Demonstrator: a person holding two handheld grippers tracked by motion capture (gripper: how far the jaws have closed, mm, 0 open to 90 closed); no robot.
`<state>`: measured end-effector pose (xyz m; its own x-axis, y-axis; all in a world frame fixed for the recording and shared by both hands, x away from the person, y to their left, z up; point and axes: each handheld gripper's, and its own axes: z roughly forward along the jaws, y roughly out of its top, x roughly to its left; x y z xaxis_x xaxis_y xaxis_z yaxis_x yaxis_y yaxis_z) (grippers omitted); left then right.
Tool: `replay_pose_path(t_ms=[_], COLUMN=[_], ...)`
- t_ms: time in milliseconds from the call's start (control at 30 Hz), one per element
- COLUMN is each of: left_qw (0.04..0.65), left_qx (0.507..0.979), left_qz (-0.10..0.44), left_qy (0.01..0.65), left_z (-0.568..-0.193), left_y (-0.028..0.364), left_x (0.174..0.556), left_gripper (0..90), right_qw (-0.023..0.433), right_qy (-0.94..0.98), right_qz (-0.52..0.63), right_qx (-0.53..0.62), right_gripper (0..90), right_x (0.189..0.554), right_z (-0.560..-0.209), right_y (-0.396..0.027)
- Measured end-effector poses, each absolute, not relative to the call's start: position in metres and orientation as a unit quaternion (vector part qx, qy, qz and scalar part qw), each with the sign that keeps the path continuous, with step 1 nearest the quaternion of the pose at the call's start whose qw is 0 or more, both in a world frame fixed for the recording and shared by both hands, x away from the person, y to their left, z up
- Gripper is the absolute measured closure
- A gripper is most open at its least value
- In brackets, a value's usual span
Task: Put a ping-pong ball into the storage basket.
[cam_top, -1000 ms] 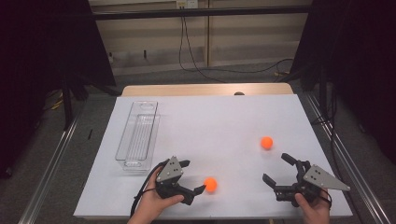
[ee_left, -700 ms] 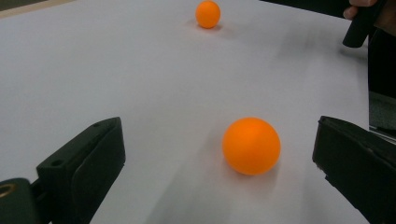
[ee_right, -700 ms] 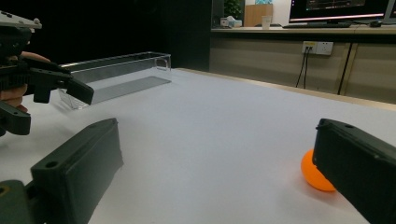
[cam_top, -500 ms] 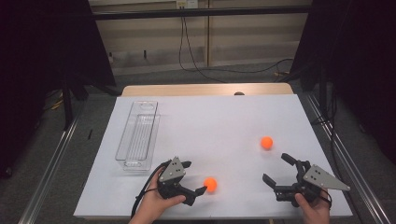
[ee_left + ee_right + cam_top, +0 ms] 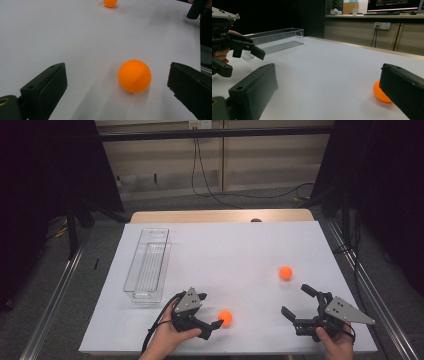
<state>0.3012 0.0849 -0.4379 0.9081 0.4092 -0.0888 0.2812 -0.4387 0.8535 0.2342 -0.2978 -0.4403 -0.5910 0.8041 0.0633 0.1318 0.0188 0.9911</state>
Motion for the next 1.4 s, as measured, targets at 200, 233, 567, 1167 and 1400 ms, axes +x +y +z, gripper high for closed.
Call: replay_pose_path(t_ms=[200,233,567,1167,1400], left_qw=[0.482,0.48,0.474,0.455,0.449], left_qx=[0.85,0.85,0.855,0.868,0.871], left_qz=[0.064,0.065,0.059,0.047,0.042], left_qy=[0.204,0.206,0.203,0.195,0.194], left_z=[-0.439,-0.439,-0.44,-0.439,-0.439], left_y=[0.083,0.083,0.079,0.069,0.066], left_x=[0.301,0.302,0.302,0.303,0.303], left_gripper=[2.6,2.6,2.7,3.5,4.1], right_qw=[0.279,0.278,0.279,0.278,0.279], right_qy=[0.657,0.657,0.657,0.658,0.657], right_qz=[0.603,0.603,0.603,0.603,0.604], right_qx=[0.356,0.356,0.356,0.355,0.355], right_gripper=[0.7,0.7,0.7,0.7,0.8], right_x=[0.234,0.234,0.234,0.234,0.234], right_z=[-0.44,-0.44,-0.44,-0.44,-0.44], right_y=[-0.298,-0.298,-0.298,-0.298,-0.298])
